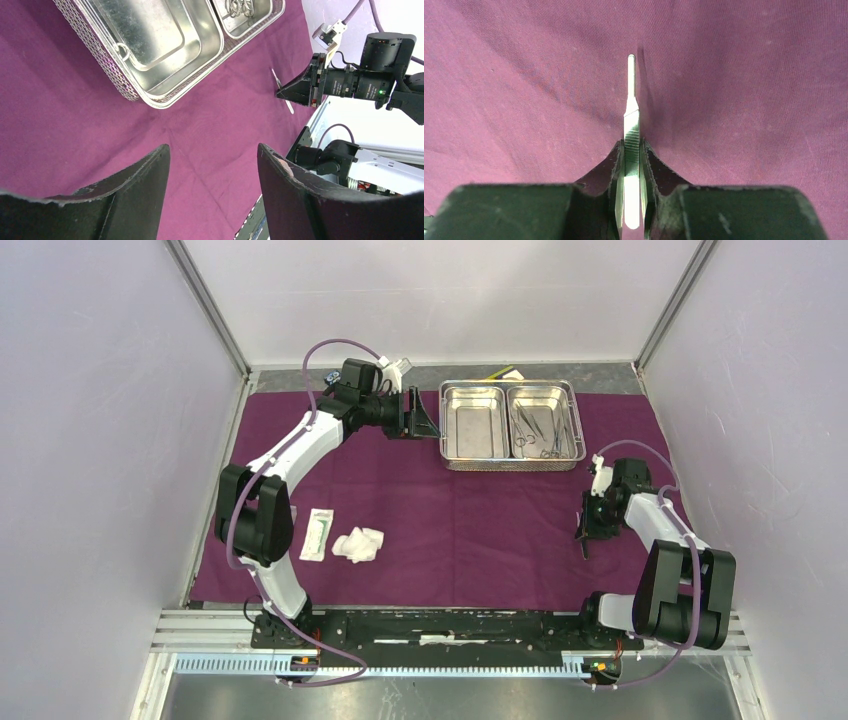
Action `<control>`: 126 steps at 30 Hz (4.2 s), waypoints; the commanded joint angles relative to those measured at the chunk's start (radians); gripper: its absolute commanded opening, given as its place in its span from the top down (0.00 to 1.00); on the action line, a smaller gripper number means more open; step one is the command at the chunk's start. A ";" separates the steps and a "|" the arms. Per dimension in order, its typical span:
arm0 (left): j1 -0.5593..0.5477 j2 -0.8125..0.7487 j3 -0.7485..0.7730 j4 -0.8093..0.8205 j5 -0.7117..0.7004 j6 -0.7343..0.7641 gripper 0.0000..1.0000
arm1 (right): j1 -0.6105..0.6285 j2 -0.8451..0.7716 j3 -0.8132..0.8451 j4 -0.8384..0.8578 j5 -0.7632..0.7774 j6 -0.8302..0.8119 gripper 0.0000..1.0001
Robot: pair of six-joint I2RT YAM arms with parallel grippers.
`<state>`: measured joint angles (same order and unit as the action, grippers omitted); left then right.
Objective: Open and lay out the surgical kit
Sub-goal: Place the medical item in the surgical kit, then pick up the medical item from the container.
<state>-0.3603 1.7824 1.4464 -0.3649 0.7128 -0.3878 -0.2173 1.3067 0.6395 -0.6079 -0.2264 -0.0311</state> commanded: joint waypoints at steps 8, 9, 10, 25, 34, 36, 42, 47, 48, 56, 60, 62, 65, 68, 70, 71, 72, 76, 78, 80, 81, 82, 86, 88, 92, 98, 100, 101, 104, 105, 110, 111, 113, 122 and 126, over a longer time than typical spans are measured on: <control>-0.003 -0.037 0.005 0.027 0.036 -0.025 0.29 | -0.003 0.001 0.031 0.002 0.016 -0.004 0.77; -0.003 -0.036 0.004 0.029 0.037 -0.025 0.29 | -0.003 0.001 0.032 0.002 0.017 -0.004 0.77; -0.003 -0.036 0.004 0.029 0.037 -0.025 0.29 | -0.003 0.001 0.032 0.002 0.016 -0.004 0.77; -0.003 -0.044 -0.006 0.039 0.053 -0.031 0.28 | -0.001 -0.002 0.060 -0.004 0.014 -0.016 0.73; -0.002 -0.041 0.011 0.039 0.052 -0.026 0.28 | 0.048 -0.044 0.149 -0.016 -0.012 -0.034 0.59; -0.003 -0.043 0.017 0.029 0.050 -0.012 0.28 | 0.055 -0.050 0.181 -0.014 -0.017 -0.035 0.56; -0.001 -0.073 0.021 0.005 -0.008 0.063 0.25 | 0.090 -0.069 0.266 0.076 -0.047 -0.039 0.38; 0.002 -0.128 0.017 -0.012 -0.109 0.140 0.08 | 0.138 -0.081 0.308 0.239 -0.026 -0.079 0.33; 0.003 -0.137 0.016 -0.015 -0.136 0.157 0.01 | 0.152 -0.084 0.312 0.270 -0.014 -0.089 0.32; 0.028 -0.165 0.023 0.002 -0.273 0.245 0.00 | 0.302 -0.064 0.329 0.485 0.078 -0.185 0.27; 0.062 -0.160 0.025 0.028 -0.289 0.224 0.00 | 0.338 -0.025 0.336 0.560 0.072 -0.207 0.24; 0.089 -0.157 0.030 0.032 -0.292 0.197 0.00 | 0.351 0.000 0.343 0.591 0.057 -0.213 0.24; 0.149 -0.162 0.023 0.047 -0.291 0.126 0.00 | 0.372 0.043 0.377 0.600 0.028 -0.219 0.23; 0.209 -0.186 -0.021 0.101 -0.300 0.080 0.00 | 0.403 0.092 0.429 0.600 0.002 -0.224 0.22; 0.235 -0.207 -0.047 0.116 -0.320 0.090 0.00 | 0.428 0.127 0.468 0.600 -0.003 -0.229 0.22; 0.244 -0.215 -0.054 0.117 -0.329 0.101 0.00 | 0.441 0.142 0.489 0.600 -0.003 -0.232 0.22; 0.249 -0.223 -0.062 0.116 -0.340 0.109 0.00 | 0.453 0.159 0.509 0.600 -0.003 -0.233 0.22; 0.274 -0.254 -0.106 0.144 -0.348 0.120 0.00 | 0.487 0.214 0.563 0.600 -0.007 -0.234 0.21; 0.281 -0.270 -0.130 0.164 -0.346 0.127 0.00 | 0.496 0.245 0.587 0.597 -0.018 -0.234 0.21; 0.288 -0.285 -0.149 0.183 -0.341 0.131 0.00 | 0.501 0.270 0.603 0.591 -0.030 -0.234 0.21; 0.289 -0.288 -0.152 0.183 -0.343 0.132 0.00 | 0.506 0.278 0.606 0.592 -0.036 -0.234 0.21; 0.291 -0.288 -0.150 0.175 -0.343 0.136 0.00 | 0.510 0.286 0.605 0.594 -0.040 -0.235 0.21; 0.298 -0.304 -0.156 0.153 -0.285 0.167 0.00 | 0.529 0.321 0.608 0.582 -0.049 -0.253 0.21; 0.298 -0.314 -0.166 0.142 -0.249 0.184 0.00 | 0.539 0.344 0.617 0.568 -0.044 -0.270 0.21; 0.297 -0.326 -0.201 0.131 -0.222 0.216 0.00 | 0.546 0.390 0.643 0.545 -0.035 -0.280 0.21; 0.297 -0.364 -0.251 0.121 -0.212 0.259 0.00 | 0.544 0.432 0.658 0.525 0.069 -0.293 0.23; 0.297 -0.375 -0.250 0.103 -0.217 0.278 0.00 | 0.540 0.434 0.663 0.514 0.104 -0.309 0.24; 0.298 -0.379 -0.250 0.097 -0.221 0.287 0.00 | 0.532 0.437 0.667 0.508 0.109 -0.310 0.25; 0.297 -0.381 -0.246 0.079 -0.225 0.299 0.00 | 0.498 0.453 0.693 0.482 0.103 -0.297 0.28; 0.297 -0.380 -0.244 0.077 -0.225 0.299 0.00 | 0.486 0.465 0.709 0.472 0.094 -0.290 0.29; 0.297 -0.378 -0.235 0.064 -0.216 0.297 0.00 | 0.414 0.537 0.792 0.422 0.078 -0.262 0.34; 0.297 -0.378 -0.228 0.055 -0.214 0.301 0.00 | 0.404 0.552 0.809 0.413 0.078 -0.262 0.36; 0.297 -0.378 -0.214 0.024 -0.210 0.313 0.00 | 0.385 0.581 0.836 0.395 0.081 -0.265 0.38; 0.296 -0.411 -0.234 0.003 -0.206 0.322 0.00 | 0.324 0.710 0.954 0.299 0.125 -0.321 0.45; 0.296 -0.421 -0.242 0.004 -0.207 0.316 0.00 | 0.305 0.737 0.962 0.282 0.118 -0.332 0.48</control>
<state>-0.0669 1.4113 1.1938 -0.3676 0.4812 -0.1116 0.1043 2.0258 1.5513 -0.3027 -0.1181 -0.3389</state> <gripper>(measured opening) 0.994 0.529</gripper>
